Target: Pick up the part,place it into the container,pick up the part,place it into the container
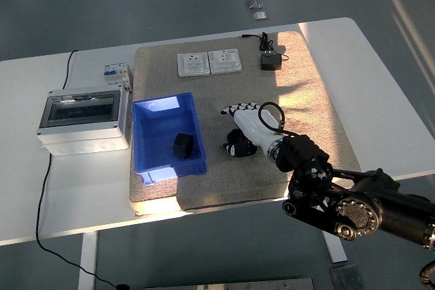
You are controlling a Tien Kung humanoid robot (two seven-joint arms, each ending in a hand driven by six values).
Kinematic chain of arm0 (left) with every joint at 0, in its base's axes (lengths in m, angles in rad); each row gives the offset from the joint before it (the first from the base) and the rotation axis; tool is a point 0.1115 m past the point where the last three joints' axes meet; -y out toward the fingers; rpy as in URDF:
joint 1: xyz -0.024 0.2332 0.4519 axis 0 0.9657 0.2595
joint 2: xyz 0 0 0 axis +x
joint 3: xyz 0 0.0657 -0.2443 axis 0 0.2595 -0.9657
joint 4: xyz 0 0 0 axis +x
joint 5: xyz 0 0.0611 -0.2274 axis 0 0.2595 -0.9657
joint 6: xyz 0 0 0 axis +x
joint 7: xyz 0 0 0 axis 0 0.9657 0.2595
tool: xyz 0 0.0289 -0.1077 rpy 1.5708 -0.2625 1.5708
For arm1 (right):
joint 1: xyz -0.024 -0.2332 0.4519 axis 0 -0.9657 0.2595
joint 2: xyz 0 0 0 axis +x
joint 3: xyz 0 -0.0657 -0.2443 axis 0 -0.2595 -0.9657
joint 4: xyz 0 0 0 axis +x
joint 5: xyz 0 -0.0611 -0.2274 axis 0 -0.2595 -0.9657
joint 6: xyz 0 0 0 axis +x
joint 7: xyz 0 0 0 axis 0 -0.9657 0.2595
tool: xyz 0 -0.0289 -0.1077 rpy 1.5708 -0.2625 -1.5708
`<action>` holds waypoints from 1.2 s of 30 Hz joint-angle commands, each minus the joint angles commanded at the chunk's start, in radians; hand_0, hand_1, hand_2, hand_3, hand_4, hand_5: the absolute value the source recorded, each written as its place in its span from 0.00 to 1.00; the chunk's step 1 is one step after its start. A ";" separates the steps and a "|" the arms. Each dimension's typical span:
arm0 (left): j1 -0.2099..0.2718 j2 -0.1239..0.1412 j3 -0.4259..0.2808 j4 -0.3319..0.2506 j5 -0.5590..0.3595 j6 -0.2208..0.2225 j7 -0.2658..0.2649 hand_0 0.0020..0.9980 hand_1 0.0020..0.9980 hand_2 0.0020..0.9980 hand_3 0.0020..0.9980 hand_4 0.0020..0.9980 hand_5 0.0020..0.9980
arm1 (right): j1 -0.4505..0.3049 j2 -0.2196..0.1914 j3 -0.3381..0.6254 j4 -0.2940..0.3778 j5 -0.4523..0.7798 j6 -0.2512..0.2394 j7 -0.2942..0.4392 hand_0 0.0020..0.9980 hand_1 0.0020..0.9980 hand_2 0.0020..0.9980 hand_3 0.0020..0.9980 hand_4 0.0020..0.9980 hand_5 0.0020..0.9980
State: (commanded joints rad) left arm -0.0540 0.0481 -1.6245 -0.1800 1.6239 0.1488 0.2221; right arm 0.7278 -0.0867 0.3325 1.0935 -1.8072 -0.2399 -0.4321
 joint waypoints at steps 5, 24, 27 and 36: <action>0.000 0.000 0.002 0.000 -0.005 0.002 -0.002 0.70 0.68 0.69 0.67 0.70 0.75 | -0.004 0.008 -0.018 -0.030 -0.001 0.031 -0.018 0.89 0.67 0.85 0.87 0.75 0.29; 0.000 0.002 0.006 0.000 -0.010 0.001 -0.001 0.69 0.68 0.69 0.68 0.70 0.79 | -0.019 0.005 0.010 -0.009 -0.131 0.056 -0.061 0.69 0.33 0.58 0.66 0.14 0.00; 0.000 0.002 0.006 0.000 -0.010 0.000 -0.002 0.69 0.68 0.69 0.68 0.70 0.79 | -0.018 0.003 0.017 -0.007 -0.140 0.050 -0.055 0.57 0.22 0.57 0.64 0.11 0.00; -0.001 0.002 0.004 0.000 -0.008 0.001 -0.005 0.69 0.68 0.69 0.68 0.70 0.80 | 0.019 0.002 0.016 0.027 -0.058 -0.149 0.128 0.55 0.20 0.56 0.62 0.05 0.00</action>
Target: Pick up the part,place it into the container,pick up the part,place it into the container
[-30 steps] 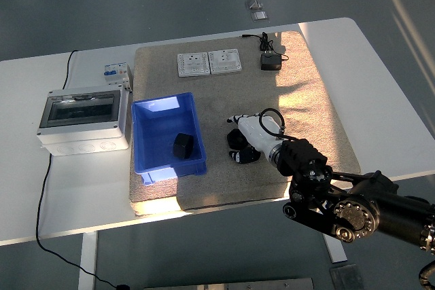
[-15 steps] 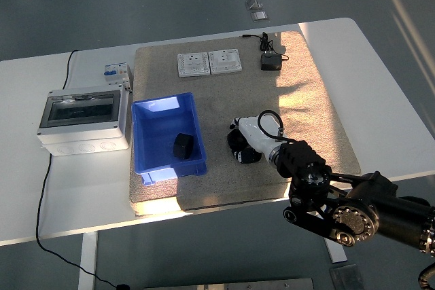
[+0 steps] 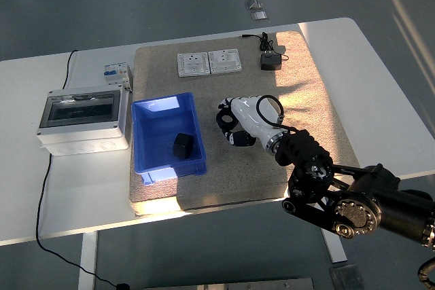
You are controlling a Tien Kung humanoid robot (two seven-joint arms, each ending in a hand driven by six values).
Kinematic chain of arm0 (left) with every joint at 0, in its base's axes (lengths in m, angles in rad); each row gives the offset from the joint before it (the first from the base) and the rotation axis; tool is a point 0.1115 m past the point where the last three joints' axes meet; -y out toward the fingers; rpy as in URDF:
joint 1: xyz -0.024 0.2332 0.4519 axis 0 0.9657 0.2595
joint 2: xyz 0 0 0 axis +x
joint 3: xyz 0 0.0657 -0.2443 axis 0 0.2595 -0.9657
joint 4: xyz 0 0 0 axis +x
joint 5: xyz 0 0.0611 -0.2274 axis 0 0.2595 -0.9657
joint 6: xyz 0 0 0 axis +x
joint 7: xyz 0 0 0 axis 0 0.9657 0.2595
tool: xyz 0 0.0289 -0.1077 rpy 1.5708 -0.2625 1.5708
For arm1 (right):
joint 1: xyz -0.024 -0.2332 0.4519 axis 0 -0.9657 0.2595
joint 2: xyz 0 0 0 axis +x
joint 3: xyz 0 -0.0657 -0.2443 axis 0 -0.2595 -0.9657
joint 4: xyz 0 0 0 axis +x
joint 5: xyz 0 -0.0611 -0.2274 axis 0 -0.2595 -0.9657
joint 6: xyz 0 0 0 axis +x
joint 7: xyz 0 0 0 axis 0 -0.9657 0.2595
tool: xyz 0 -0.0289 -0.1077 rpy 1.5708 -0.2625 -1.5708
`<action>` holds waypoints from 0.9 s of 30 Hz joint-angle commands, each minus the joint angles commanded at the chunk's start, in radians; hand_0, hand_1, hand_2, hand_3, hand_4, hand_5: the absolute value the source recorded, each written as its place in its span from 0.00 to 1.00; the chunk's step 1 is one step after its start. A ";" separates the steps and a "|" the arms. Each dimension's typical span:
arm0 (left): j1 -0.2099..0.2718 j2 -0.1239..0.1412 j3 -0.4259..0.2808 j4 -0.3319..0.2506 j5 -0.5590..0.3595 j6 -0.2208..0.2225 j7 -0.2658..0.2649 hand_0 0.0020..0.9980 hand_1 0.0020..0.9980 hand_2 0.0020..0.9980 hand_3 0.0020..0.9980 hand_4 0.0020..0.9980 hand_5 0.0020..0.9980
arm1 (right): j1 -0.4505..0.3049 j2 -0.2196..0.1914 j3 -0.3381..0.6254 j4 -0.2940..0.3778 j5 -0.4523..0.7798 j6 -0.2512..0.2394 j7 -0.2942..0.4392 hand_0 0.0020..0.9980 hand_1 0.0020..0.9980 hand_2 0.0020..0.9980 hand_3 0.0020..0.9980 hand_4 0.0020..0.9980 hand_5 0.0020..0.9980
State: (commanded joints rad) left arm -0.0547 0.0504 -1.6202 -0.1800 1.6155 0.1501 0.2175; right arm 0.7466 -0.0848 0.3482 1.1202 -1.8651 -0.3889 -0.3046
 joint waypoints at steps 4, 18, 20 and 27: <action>-0.001 0.000 -0.001 0.000 0.001 0.001 -0.002 0.69 0.68 0.69 0.68 0.70 0.80 | 0.023 0.018 -0.051 0.030 0.111 -0.078 0.135 0.57 0.20 0.56 0.62 0.04 0.00; -0.008 0.000 -0.002 0.000 -0.001 0.007 -0.009 0.69 0.68 0.69 0.68 0.70 0.82 | 0.063 0.071 -0.135 -0.049 0.135 0.007 0.258 0.71 0.54 0.64 0.64 0.04 0.00; -0.008 0.000 -0.003 0.000 0.002 0.007 -0.009 0.69 0.68 0.69 0.68 0.70 0.82 | 0.064 0.074 -0.133 -0.054 0.116 0.008 0.244 0.77 0.72 0.72 0.68 0.26 0.08; -0.007 0.000 -0.005 0.000 0.007 0.013 -0.018 0.69 0.68 0.68 0.68 0.70 0.82 | 0.064 0.080 -0.128 -0.063 0.049 0.015 0.185 0.99 0.91 0.88 0.77 0.45 0.14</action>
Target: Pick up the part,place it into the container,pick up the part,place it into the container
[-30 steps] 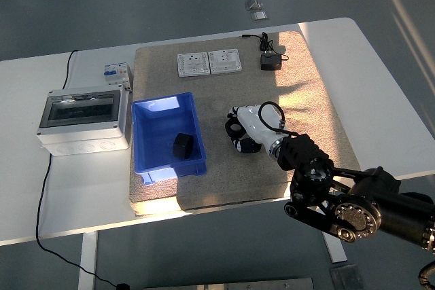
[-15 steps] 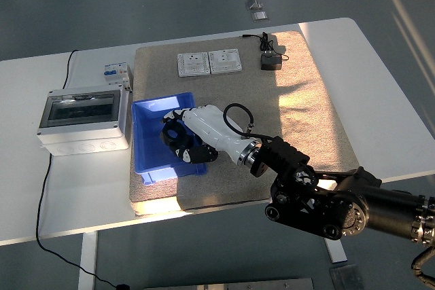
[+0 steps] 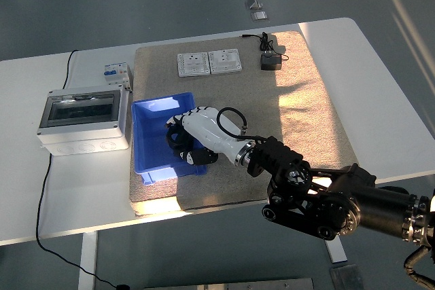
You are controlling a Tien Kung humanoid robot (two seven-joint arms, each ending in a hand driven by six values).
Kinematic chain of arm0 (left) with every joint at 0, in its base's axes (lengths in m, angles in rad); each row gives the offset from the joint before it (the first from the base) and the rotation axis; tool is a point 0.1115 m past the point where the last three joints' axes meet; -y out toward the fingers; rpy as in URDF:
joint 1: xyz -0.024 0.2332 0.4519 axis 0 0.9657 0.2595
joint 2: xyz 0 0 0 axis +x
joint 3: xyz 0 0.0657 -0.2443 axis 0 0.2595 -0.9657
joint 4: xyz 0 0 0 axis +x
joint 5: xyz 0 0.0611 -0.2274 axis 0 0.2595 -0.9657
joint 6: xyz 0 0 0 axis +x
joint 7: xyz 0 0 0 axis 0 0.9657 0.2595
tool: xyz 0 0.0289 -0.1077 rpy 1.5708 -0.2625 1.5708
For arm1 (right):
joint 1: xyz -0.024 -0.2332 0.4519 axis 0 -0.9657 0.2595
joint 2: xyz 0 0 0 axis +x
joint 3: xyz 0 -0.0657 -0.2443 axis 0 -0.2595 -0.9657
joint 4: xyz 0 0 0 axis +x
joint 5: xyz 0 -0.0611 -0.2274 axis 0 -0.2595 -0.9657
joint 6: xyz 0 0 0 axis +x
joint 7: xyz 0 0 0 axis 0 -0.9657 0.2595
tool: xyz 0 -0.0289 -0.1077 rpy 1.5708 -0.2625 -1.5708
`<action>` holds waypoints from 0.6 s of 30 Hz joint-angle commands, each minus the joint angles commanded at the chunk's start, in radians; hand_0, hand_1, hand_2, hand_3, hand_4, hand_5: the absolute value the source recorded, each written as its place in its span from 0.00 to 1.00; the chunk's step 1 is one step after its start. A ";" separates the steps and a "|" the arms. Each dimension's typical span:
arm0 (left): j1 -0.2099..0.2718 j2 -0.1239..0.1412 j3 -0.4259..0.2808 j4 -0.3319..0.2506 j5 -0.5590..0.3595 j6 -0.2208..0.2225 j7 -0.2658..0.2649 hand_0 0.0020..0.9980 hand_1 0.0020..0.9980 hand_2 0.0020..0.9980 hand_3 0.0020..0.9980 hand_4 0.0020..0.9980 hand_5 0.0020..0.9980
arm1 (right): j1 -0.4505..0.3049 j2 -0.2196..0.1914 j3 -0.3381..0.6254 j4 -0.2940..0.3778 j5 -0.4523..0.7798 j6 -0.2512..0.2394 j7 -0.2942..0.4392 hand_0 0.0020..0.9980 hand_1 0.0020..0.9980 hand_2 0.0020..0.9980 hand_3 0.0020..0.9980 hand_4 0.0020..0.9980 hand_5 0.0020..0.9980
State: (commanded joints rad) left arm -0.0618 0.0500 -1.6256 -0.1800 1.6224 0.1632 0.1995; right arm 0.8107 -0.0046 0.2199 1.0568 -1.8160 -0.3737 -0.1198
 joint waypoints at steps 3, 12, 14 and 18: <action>0.000 0.000 0.000 0.000 0.001 0.002 -0.002 0.69 0.68 0.68 0.68 0.70 0.82 | 0.000 0.001 -0.002 -0.001 -0.010 0.008 -0.014 0.99 0.91 0.88 0.77 0.45 0.14; 0.000 0.001 -0.002 0.000 0.007 0.009 -0.012 0.69 0.68 0.68 0.67 0.70 0.81 | 0.001 0.002 -0.004 -0.003 -0.016 0.016 -0.027 1.00 0.98 0.95 0.84 0.58 0.17; 0.001 0.001 -0.002 0.000 0.008 0.011 -0.016 0.69 0.68 0.68 0.67 0.70 0.81 | -0.001 0.001 0.000 -0.002 -0.014 0.012 -0.025 1.00 0.98 0.95 0.84 0.58 0.17; 0.003 0.001 -0.004 0.000 0.013 0.014 -0.020 0.69 0.68 0.67 0.66 0.70 0.81 | -0.017 -0.013 0.033 0.021 0.000 -0.005 -0.018 1.00 0.99 0.95 0.85 0.60 0.18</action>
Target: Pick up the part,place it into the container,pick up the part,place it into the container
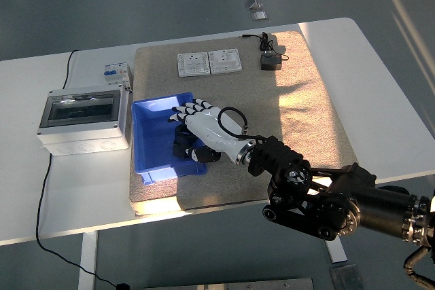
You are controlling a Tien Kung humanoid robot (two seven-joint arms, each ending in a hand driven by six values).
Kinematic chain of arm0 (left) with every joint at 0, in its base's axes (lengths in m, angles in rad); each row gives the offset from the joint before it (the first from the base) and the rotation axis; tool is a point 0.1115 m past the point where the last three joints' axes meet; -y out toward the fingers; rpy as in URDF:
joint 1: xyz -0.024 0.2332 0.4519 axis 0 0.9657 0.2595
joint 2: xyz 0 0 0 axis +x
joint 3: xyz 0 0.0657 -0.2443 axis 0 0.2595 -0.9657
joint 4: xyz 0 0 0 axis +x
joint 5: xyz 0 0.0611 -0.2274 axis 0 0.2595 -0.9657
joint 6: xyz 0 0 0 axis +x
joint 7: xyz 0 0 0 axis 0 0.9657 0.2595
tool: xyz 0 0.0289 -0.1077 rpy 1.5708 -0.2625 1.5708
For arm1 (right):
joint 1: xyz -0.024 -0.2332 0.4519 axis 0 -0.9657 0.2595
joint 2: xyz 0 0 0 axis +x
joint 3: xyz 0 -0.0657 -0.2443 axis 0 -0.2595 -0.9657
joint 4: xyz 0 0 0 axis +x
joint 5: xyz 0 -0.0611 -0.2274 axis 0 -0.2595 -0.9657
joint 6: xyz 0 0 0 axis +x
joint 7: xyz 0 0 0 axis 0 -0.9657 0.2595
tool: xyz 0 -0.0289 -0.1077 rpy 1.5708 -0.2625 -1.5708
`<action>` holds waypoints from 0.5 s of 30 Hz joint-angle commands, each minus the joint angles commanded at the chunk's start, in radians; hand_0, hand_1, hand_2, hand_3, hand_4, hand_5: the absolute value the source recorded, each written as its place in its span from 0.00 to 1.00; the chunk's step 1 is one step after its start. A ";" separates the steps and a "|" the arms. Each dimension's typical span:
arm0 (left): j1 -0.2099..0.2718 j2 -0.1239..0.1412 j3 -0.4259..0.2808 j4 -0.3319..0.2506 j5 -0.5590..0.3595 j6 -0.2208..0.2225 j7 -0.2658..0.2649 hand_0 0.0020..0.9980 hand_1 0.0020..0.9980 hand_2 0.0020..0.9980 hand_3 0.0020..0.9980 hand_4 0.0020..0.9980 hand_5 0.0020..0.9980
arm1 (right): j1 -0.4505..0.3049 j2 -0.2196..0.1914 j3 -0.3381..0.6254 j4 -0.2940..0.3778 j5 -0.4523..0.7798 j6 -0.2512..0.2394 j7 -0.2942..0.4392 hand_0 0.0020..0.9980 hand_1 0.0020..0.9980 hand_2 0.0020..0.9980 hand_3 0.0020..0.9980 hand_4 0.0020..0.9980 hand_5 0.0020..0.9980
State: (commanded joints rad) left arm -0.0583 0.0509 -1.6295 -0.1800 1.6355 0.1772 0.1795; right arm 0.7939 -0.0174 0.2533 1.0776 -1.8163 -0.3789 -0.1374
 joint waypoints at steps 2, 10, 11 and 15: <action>0.002 -0.001 0.000 0.000 0.001 0.001 -0.002 0.69 0.68 0.67 0.66 0.70 0.81 | -0.021 -0.020 0.038 0.035 0.031 -0.031 0.014 1.00 0.99 0.95 0.85 0.60 0.18; 0.004 -0.012 0.009 0.000 -0.008 0.006 -0.009 0.69 0.67 0.67 0.65 0.70 0.80 | -0.195 -0.147 0.252 0.182 0.243 -0.195 0.184 1.00 0.99 0.95 0.85 0.61 0.19; 0.007 -0.014 0.011 0.000 -0.017 0.008 -0.011 0.69 0.67 0.67 0.65 0.70 0.80 | -0.225 -0.164 0.287 0.190 0.277 -0.208 0.212 1.00 0.93 0.92 0.84 0.61 0.20; 0.016 -0.022 0.024 0.000 -0.050 0.015 -0.020 0.69 0.67 0.67 0.65 0.70 0.80 | -0.355 -0.233 0.427 0.217 0.417 -0.210 0.332 1.00 0.93 0.92 0.84 0.61 0.20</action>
State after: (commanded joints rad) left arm -0.0427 0.0292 -1.6051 -0.1800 1.5855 0.1917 0.1598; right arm 0.4393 -0.2505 0.6807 1.2948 -1.3998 -0.5889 0.1949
